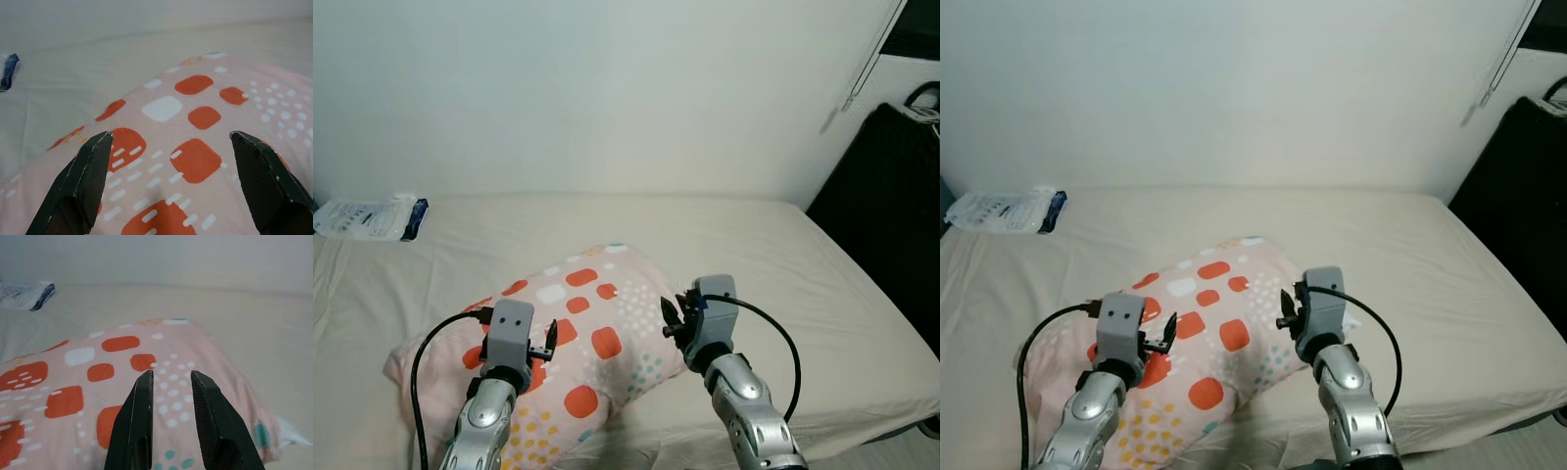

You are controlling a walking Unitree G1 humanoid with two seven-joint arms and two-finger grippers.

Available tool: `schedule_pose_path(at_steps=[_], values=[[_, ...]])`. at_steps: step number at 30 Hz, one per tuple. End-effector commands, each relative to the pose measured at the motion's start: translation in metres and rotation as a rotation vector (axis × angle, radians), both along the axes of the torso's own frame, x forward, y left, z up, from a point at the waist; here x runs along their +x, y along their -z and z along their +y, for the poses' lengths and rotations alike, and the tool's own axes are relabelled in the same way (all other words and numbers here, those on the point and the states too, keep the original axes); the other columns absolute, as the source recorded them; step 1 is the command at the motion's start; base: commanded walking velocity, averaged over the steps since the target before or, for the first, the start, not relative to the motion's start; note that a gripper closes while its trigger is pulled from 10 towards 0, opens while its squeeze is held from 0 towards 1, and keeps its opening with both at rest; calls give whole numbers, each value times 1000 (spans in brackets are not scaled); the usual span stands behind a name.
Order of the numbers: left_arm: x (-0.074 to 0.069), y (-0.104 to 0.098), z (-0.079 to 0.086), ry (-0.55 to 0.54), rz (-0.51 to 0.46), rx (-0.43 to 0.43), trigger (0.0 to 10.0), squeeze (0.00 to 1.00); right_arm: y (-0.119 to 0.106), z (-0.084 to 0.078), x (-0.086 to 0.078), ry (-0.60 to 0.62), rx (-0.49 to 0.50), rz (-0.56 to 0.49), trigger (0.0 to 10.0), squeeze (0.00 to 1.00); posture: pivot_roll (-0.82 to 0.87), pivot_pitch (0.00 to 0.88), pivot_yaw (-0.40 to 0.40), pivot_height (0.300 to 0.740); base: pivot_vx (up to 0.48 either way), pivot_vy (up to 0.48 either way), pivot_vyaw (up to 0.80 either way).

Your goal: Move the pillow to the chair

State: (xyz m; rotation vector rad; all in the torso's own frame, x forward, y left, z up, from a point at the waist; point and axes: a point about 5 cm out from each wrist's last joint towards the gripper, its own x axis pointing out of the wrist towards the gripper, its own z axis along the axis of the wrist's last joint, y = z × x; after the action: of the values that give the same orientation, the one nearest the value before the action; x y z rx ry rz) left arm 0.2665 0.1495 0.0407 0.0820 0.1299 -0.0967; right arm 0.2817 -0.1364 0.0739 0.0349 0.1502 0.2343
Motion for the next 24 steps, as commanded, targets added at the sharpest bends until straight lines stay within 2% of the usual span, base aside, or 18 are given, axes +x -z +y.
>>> schedule_pose_path(at_steps=[1,2,3,7,8,10,11,12,14,15,16,17,20,24], values=[[-2,-1,-4,14,-12,8,10000,0,-2,-11,-2,37,-22,-24,10000,0,78,0,-98,740,0,0,0],[-13,4,-1,12,5,2,10000,0,1,-20,-8,59,-25,-9,10000,0,68,0,-94,740,0,0,0],[-16,5,-1,14,12,1,10000,0,1,-23,-10,63,-29,-5,10000,0,68,0,-94,740,0,0,0],[-19,7,-2,26,15,4,10000,0,2,-24,-11,67,-30,-2,10000,0,65,0,-91,740,0,0,0],[-16,6,-8,53,10,5,10000,0,0,-21,-8,63,-30,-10,10000,0,64,0,-88,740,0,0,0],[-16,6,-8,53,10,5,10000,0,0,-21,-8,63,-30,-10,10000,0,64,0,-88,740,0,0,0],[-8,3,-17,84,8,-7,10000,0,-4,-14,-1,55,-30,-27,10000,0,60,0,-85,740,0,0,0],[-8,3,-17,84,8,-7,10000,0,-4,-14,-1,55,-30,-27,10000,0,60,0,-85,740,0,0,0],[11,-8,-31,109,-15,-31,10000,0,-18,2,20,34,-48,-82,10000,0,48,0,-74,740,0,0,0],[19,-12,-35,104,-24,-42,10000,0,-26,9,29,28,-48,-104,10000,0,41,0,-71,740,0,0,0],[19,-12,-35,104,-24,-42,10000,0,-26,9,29,28,-48,-104,10000,0,41,0,-71,740,0,0,0],[28,-17,-38,93,-31,-45,10000,0,-32,15,37,14,-35,-119,10000,0,40,0,-71,740,0,0,0],[30,-19,-38,78,-35,-39,10000,0,-23,16,35,0,-67,-73,10000,0,47,0,-79,740,0,0,0],[28,-18,-34,55,-32,-45,10000,0,-15,15,30,10,-31,-40,10000,0,46,0,-77,740,0,0,0]])
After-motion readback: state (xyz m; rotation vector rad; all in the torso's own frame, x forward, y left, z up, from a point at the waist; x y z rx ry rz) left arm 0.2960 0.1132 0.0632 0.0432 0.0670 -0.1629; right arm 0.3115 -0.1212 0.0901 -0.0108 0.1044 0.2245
